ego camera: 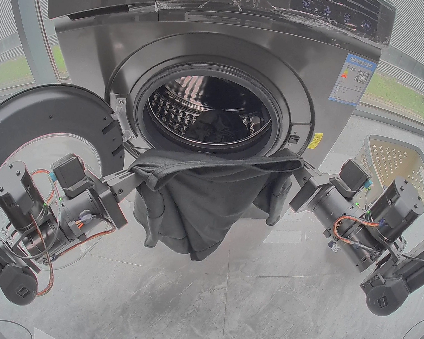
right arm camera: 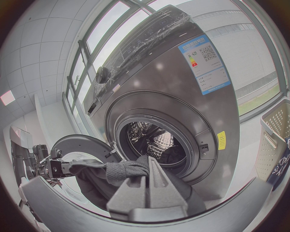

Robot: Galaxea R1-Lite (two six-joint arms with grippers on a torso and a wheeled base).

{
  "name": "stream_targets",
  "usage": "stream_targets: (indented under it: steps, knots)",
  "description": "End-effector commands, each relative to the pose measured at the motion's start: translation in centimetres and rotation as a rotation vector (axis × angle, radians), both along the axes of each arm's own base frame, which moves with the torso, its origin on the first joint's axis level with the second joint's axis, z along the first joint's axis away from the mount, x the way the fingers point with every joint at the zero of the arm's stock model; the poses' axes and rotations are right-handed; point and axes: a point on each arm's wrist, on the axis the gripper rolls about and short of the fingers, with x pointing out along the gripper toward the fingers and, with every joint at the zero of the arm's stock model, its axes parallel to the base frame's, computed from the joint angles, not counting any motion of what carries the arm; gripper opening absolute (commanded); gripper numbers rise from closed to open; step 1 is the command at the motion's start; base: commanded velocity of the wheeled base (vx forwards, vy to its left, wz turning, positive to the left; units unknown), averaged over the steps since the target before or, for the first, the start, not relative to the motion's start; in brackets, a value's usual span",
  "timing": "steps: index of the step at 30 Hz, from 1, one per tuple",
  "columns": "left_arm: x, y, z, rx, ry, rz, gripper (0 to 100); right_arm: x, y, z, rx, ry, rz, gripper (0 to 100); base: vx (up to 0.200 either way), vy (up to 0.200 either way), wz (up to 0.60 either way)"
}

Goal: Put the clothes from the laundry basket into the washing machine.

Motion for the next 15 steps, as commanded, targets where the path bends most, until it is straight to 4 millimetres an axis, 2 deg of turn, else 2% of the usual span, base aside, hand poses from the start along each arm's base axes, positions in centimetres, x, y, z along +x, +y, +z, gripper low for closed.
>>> stream_targets:
  steps: [1,2,4,10,15]
  knots:
    - [0.6,-0.4,-2.2,0.041,0.078,-0.011,0,-1.0,0.5,0.6,0.011,-0.015,0.034,0,0.0,0.0,0.0]
    - [0.6,-0.4,-2.2,0.041,0.078,-0.011,0,-1.0,0.5,0.6,0.011,-0.015,0.034,0,0.0,0.0,0.0]
    - [1.6,-0.6,-3.6,0.066,0.121,-0.001,0,-1.1,0.6,0.6,0.014,-0.015,0.041,0,0.0,0.0,0.0]
    - [2.4,-0.6,-3.9,0.066,0.128,-0.017,0,-1.0,0.7,0.5,0.01,-0.01,0.043,0,0.0,0.0,0.0]
    - [3.5,-1.2,-5.8,0.092,0.181,-0.023,0,-1.3,1.0,0.5,0.011,-0.009,0.055,0,0.0,0.0,0.0]
